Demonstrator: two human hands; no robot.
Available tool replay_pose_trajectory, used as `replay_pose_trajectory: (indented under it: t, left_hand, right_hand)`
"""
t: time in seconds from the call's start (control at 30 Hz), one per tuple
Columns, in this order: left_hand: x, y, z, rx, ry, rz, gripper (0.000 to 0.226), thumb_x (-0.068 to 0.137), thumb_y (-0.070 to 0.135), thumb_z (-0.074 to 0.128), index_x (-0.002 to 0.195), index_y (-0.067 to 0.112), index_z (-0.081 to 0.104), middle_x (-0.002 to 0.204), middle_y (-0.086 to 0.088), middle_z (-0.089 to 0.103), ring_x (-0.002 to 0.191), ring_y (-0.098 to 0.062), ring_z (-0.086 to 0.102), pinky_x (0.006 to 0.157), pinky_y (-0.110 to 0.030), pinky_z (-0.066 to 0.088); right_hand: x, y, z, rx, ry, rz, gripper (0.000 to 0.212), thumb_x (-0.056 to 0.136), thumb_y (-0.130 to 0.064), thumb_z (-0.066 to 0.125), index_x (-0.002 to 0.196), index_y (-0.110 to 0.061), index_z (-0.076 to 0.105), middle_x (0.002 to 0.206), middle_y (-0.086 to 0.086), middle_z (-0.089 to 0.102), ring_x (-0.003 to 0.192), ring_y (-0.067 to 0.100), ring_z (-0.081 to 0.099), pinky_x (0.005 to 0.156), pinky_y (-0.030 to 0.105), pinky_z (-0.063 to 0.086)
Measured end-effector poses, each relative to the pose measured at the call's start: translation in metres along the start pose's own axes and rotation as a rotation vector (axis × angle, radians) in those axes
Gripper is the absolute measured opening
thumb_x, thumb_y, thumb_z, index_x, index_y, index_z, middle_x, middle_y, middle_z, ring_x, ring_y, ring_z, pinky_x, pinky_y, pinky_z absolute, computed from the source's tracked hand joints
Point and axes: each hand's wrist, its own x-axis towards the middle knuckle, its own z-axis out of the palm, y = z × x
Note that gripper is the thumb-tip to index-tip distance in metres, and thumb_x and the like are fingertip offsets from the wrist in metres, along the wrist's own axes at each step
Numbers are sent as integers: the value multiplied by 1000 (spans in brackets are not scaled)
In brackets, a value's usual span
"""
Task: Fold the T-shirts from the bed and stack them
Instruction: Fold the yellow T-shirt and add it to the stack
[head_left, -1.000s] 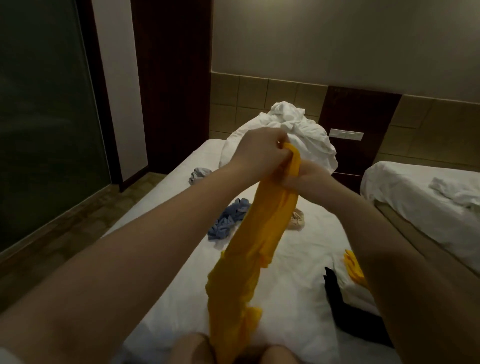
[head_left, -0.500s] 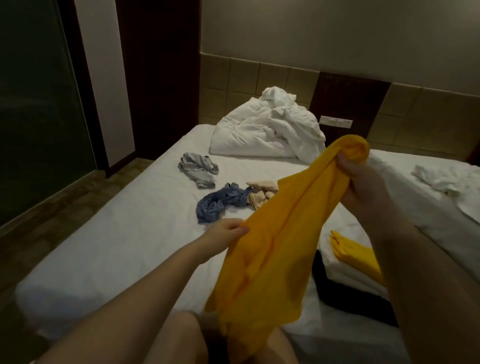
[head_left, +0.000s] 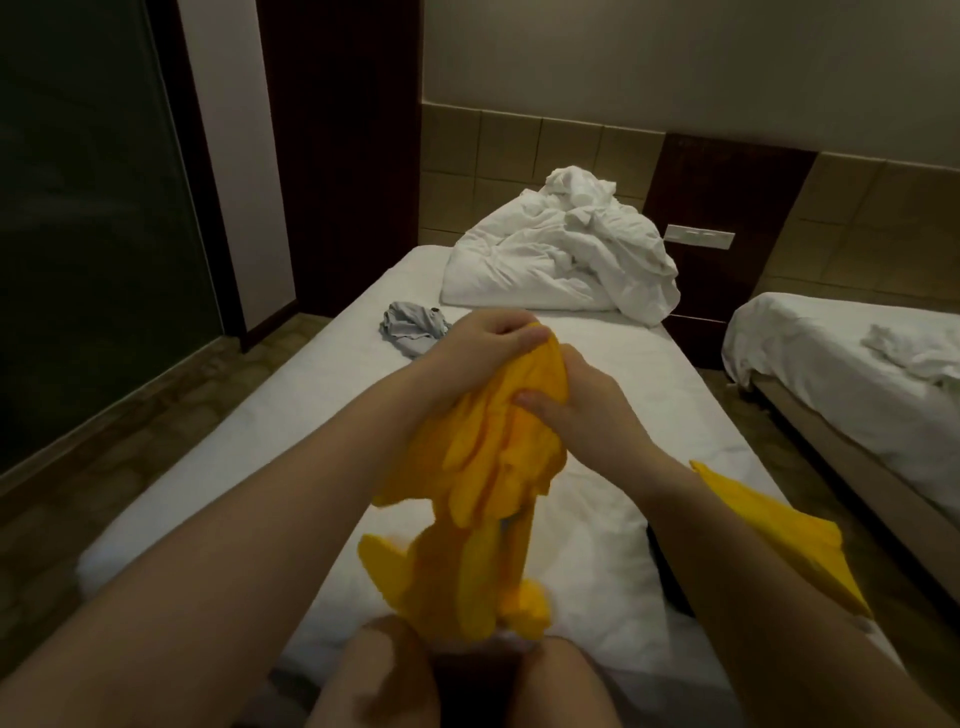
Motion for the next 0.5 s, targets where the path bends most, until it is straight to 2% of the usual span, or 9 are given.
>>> replay_pose_trajectory:
  t: [0.07, 0.17, 0.2, 0.27, 0.3, 0.37, 0.4, 0.47, 0.5]
  left_hand:
    - [-6, -7, -8, -71, 28, -13, 11, 95, 41, 44, 96, 39, 55, 95, 12, 59, 90, -7, 58, 74, -20, 52]
    - [-33, -34, -10, -153, -65, -103, 27, 94, 44, 46, 119, 35, 45, 104, 14, 57, 96, -5, 58, 68, -15, 50]
    - [-46, -49, -5, -203, -125, -143, 32, 93, 40, 50, 122, 34, 43, 106, 14, 57, 97, -5, 59, 67, -14, 50]
    - [-75, -75, 15, -328, -225, -228, 32, 88, 27, 61, 118, 31, 48, 104, 15, 60, 93, -3, 60, 67, -12, 50]
    - [-86, -84, 29, -370, -218, -247, 26, 85, 24, 65, 109, 28, 55, 98, 12, 63, 89, -5, 61, 69, -12, 48]
    - [-95, -98, 50, -384, 2, -294, 11, 81, 30, 66, 85, 21, 63, 81, 0, 63, 79, -16, 59, 67, -17, 47]
    - [-96, -100, 55, -409, 150, -340, 12, 84, 29, 61, 79, 19, 62, 76, -4, 62, 75, -19, 57, 63, -18, 47]
    - [-96, -94, 52, -508, 329, -367, 18, 93, 20, 52, 77, 20, 61, 73, -5, 62, 71, -18, 58, 57, -17, 51]
    - [-94, -90, 47, -506, 350, -341, 18, 93, 21, 52, 78, 20, 61, 73, -5, 63, 70, -18, 58, 59, -21, 52]
  right_hand:
    - [5, -6, 0, 166, 92, 22, 32, 92, -33, 55, 119, -16, 52, 99, -4, 58, 93, 16, 56, 76, 24, 47]
    - [12, -10, -10, 573, 187, 195, 27, 93, -29, 54, 114, -12, 58, 104, 8, 63, 96, 24, 61, 86, 40, 53]
    - [12, -11, -16, 703, 178, 258, 25, 92, -31, 54, 110, -14, 58, 101, 9, 64, 93, 23, 62, 84, 40, 54]
    - [9, -12, -23, 883, 140, 356, 22, 92, -37, 52, 102, -18, 58, 96, 6, 66, 86, 19, 65, 73, 34, 58]
    - [8, -11, -24, 919, 130, 395, 26, 92, -41, 50, 103, -18, 57, 98, 5, 66, 87, 18, 65, 70, 32, 57]
    - [5, -4, -23, 874, 137, 447, 37, 92, -44, 48, 116, -17, 53, 107, 6, 63, 97, 21, 62, 80, 36, 54]
    - [2, 2, -23, 770, 175, 438, 36, 93, -43, 48, 118, -18, 51, 110, 5, 60, 102, 23, 60, 86, 39, 52]
    - [-9, 16, -25, 382, 266, 383, 27, 94, -38, 49, 116, -22, 49, 108, 3, 56, 107, 26, 56, 90, 42, 48]
    - [-17, 24, -26, 205, 292, 381, 29, 94, -37, 50, 118, -21, 49, 110, 3, 55, 109, 27, 54, 91, 43, 47]
